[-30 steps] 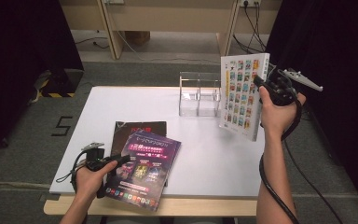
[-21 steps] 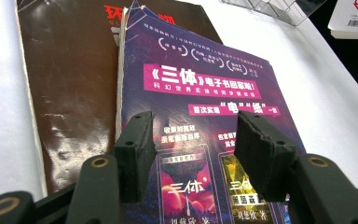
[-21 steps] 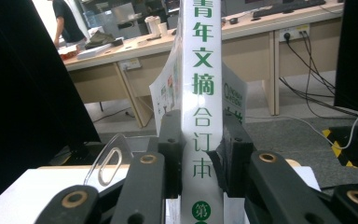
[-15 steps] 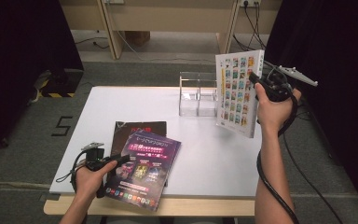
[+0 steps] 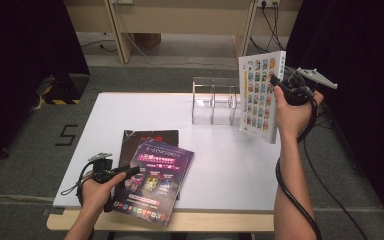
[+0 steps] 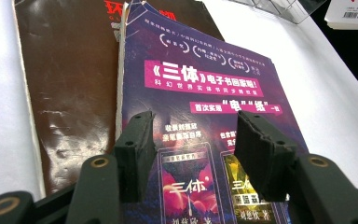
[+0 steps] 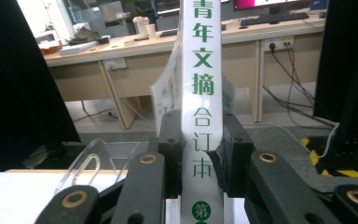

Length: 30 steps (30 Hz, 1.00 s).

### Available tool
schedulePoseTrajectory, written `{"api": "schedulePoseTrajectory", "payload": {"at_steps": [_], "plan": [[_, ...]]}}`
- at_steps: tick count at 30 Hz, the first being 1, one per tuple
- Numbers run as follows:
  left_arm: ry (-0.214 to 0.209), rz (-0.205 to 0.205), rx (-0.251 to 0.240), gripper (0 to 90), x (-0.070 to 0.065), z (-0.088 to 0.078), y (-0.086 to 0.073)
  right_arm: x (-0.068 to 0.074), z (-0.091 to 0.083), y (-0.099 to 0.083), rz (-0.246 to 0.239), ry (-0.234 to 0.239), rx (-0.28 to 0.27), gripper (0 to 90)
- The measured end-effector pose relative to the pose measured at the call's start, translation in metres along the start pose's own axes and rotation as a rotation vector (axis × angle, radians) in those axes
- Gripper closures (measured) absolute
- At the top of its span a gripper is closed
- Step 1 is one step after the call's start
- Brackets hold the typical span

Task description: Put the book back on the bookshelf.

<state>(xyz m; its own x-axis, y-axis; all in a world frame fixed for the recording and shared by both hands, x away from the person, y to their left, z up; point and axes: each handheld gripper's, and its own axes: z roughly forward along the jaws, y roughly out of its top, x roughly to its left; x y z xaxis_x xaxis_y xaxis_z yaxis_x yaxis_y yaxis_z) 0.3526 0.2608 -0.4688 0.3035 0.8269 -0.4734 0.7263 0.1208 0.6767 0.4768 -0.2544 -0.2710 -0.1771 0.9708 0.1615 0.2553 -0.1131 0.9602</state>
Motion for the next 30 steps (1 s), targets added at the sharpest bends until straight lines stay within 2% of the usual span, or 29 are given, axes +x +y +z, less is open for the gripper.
{"api": "schedulePoseTrajectory", "payload": {"at_steps": [10,24,30], "plan": [[-0.001,0.002,0.004,46.6,0.000,0.000,-0.001,0.001,0.009,-0.003,-0.007,-0.004,0.007,74.3],[0.000,-0.002,0.003,46.6,0.001,0.000,-0.001,0.003,0.017,-0.004,0.006,-0.021,-0.008,74.3],[0.002,-0.007,0.006,46.6,0.001,0.002,-0.001,0.001,0.022,-0.004,0.032,-0.034,-0.008,74.3]]}}
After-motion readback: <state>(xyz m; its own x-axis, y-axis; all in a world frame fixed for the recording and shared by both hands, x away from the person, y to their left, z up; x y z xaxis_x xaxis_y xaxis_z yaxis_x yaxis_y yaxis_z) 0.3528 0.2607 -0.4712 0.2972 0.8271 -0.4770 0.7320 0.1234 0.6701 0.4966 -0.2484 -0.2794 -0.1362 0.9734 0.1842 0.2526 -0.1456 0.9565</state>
